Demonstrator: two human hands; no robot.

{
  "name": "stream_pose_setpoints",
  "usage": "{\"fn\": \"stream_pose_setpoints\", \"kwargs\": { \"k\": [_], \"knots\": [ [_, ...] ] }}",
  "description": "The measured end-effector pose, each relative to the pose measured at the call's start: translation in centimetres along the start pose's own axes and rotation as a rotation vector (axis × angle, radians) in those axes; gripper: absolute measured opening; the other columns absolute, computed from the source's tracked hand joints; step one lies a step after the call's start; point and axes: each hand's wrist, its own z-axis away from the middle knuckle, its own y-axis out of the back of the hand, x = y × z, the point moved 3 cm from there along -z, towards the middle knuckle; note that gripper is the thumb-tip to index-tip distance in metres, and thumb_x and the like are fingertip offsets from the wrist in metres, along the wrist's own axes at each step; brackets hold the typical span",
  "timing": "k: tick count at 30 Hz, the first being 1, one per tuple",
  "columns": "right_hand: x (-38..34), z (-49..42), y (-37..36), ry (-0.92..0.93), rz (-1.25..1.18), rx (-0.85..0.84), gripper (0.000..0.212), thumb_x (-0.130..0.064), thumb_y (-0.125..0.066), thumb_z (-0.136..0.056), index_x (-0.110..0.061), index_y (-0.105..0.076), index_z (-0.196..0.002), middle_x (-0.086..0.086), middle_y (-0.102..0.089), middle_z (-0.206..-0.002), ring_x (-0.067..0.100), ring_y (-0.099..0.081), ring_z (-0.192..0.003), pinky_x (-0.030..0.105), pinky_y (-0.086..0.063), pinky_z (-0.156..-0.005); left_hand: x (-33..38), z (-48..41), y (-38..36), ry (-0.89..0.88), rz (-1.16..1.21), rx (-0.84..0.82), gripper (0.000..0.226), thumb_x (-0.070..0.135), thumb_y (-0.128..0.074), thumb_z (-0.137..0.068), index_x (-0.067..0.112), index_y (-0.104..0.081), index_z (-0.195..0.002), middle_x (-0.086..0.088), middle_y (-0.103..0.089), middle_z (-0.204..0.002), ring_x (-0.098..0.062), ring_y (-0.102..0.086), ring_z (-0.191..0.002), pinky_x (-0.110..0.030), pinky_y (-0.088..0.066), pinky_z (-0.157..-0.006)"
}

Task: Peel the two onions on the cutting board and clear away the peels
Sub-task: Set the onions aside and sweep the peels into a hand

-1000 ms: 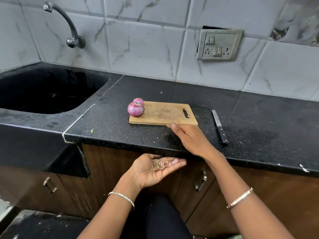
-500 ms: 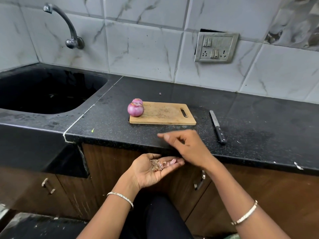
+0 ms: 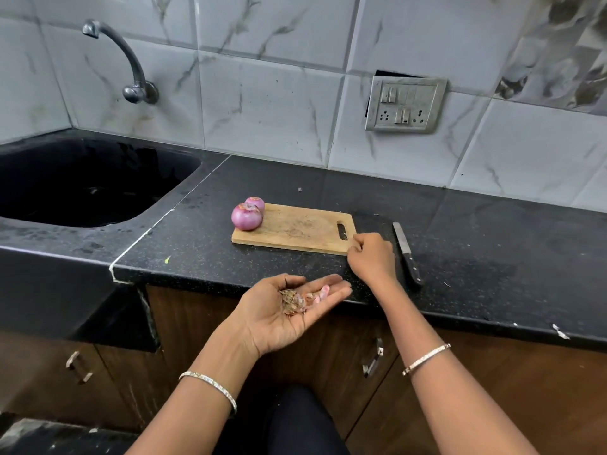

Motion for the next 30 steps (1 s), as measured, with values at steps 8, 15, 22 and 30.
{"fn": "stream_pose_setpoints", "kwargs": {
  "k": [8, 15, 22, 30],
  "knots": [
    [0.2, 0.0, 0.4, 0.025, -0.287, 0.0, 0.05, -0.005, -0.066, -0.084, -0.018, -0.066, -0.132, 0.004, -0.068, -0.131, 0.018, -0.063, -0.12, 0.034, -0.047, -0.107, 1.2, 0.1, 0.0, -0.083, -0.035, 0.091, 0.047, 0.008, -0.04, -0.094, -0.021, -0.057, -0.127, -0.04, -0.058, -0.13, -0.049, -0.057, -0.121, -0.061, -0.053, -0.084],
    [0.7, -2.6, 1.1, 0.269, 0.21, -0.179, 0.048, -0.045, -0.079, -0.083, -0.036, -0.067, -0.128, -0.008, -0.051, -0.147, 0.022, -0.037, -0.14, 0.043, -0.03, -0.101, 1.5, 0.1, -0.7, -0.118, -0.038, 0.105, 0.047, 0.008, -0.04, -0.094, -0.022, -0.057, -0.125, -0.041, -0.058, -0.128, -0.051, -0.057, -0.12, -0.063, -0.053, -0.081],
    [0.3, -3.9, 0.8, 0.397, 0.392, -0.238, 0.044, -0.047, -0.068, -0.091, -0.029, -0.061, -0.13, -0.011, -0.044, -0.15, 0.016, -0.028, -0.144, 0.044, -0.029, -0.098, 1.8, -0.2, -1.0, -0.11, -0.038, 0.113, 0.046, 0.01, -0.038, -0.099, -0.021, -0.056, -0.128, -0.04, -0.058, -0.13, -0.051, -0.058, -0.119, -0.061, -0.055, -0.081],
    [-2.2, -3.5, -0.7, 0.458, 0.321, -0.271, 0.047, -0.04, -0.064, -0.096, -0.015, -0.053, -0.133, 0.002, -0.048, -0.14, 0.022, -0.04, -0.135, 0.047, -0.037, -0.109, 2.7, 0.2, -1.5, -0.146, -0.023, 0.093, 0.047, 0.007, -0.041, -0.093, -0.021, -0.056, -0.127, -0.041, -0.059, -0.127, -0.051, -0.058, -0.118, -0.062, -0.057, -0.076]
  ]
}}
